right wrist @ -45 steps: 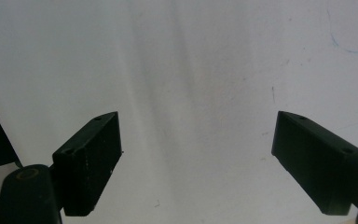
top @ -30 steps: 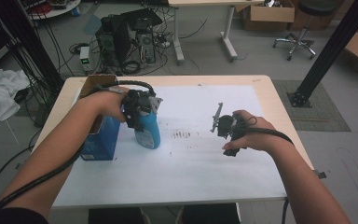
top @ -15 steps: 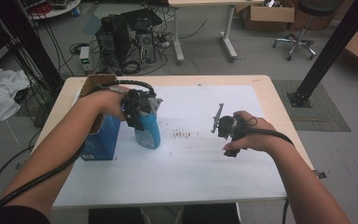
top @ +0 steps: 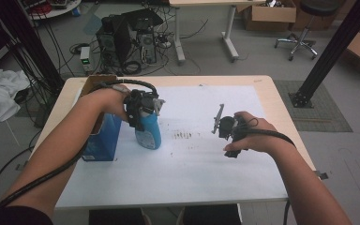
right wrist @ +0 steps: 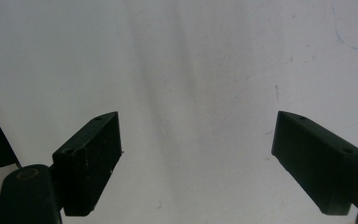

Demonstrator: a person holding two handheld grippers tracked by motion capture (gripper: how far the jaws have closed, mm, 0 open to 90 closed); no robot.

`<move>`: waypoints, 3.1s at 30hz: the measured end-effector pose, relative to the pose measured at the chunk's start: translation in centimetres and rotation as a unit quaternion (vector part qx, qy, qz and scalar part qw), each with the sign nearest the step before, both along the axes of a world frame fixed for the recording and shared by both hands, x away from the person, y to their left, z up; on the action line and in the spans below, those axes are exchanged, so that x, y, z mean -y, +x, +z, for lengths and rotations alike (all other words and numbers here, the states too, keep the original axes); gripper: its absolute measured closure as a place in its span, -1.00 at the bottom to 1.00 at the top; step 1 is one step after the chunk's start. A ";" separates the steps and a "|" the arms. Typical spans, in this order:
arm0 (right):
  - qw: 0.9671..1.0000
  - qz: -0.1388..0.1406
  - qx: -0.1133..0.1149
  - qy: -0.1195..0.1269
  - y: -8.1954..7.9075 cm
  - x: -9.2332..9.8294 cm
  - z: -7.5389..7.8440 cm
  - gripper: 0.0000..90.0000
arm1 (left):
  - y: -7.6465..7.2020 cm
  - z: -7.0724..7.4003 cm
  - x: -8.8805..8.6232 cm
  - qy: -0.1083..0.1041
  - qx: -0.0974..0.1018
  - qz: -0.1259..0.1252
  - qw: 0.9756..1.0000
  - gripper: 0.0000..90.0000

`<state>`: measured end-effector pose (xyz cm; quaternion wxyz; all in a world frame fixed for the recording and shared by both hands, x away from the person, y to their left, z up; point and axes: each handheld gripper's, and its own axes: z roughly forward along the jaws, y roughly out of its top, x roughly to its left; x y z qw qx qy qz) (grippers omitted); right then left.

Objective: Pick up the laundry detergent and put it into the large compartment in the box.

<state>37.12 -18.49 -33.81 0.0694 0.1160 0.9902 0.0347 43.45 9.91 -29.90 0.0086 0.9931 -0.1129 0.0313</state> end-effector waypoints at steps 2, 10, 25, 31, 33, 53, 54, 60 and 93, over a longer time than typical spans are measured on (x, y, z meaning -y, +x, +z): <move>1.000 0.000 0.000 -0.001 0.0 0.0 0.0 -0.65 | 0.0 0.0 -0.1 -0.001 -0.006 0.012 1.000 -0.13; 1.000 0.000 0.001 -0.001 0.1 0.1 0.1 -0.65 | 0.3 0.0 0.0 0.000 -0.024 0.072 0.997 -0.11; 1.000 0.004 0.002 -0.001 0.2 -0.1 0.1 -0.65 | 0.2 0.6 0.2 0.012 -0.017 0.107 0.994 -0.10; 1.000 0.004 0.002 0.002 0.1 -0.1 0.1 -0.65 | 0.1 1.8 0.1 0.005 -0.016 0.136 0.991 -0.10; 1.000 0.005 0.003 0.002 0.1 -0.1 0.1 -0.65 | 0.1 2.4 0.1 0.003 -0.018 0.149 0.989 -0.10; 1.000 0.021 0.011 0.003 0.1 -0.4 0.9 -0.65 | -0.3 8.8 0.1 -0.013 -0.026 0.314 0.949 -0.10; 1.000 0.022 0.012 0.009 0.1 -0.4 0.9 -0.65 | -0.4 9.1 0.1 -0.014 -0.025 0.321 0.946 -0.10; 1.000 0.028 0.012 0.007 0.1 -0.4 1.0 -0.65 | -0.9 10.7 -0.4 -0.017 -0.021 0.360 0.932 -0.09; 0.998 0.054 0.013 0.007 0.5 -0.7 1.5 -0.65 | -1.5 19.5 -5.6 -0.059 -0.014 0.570 0.819 -0.09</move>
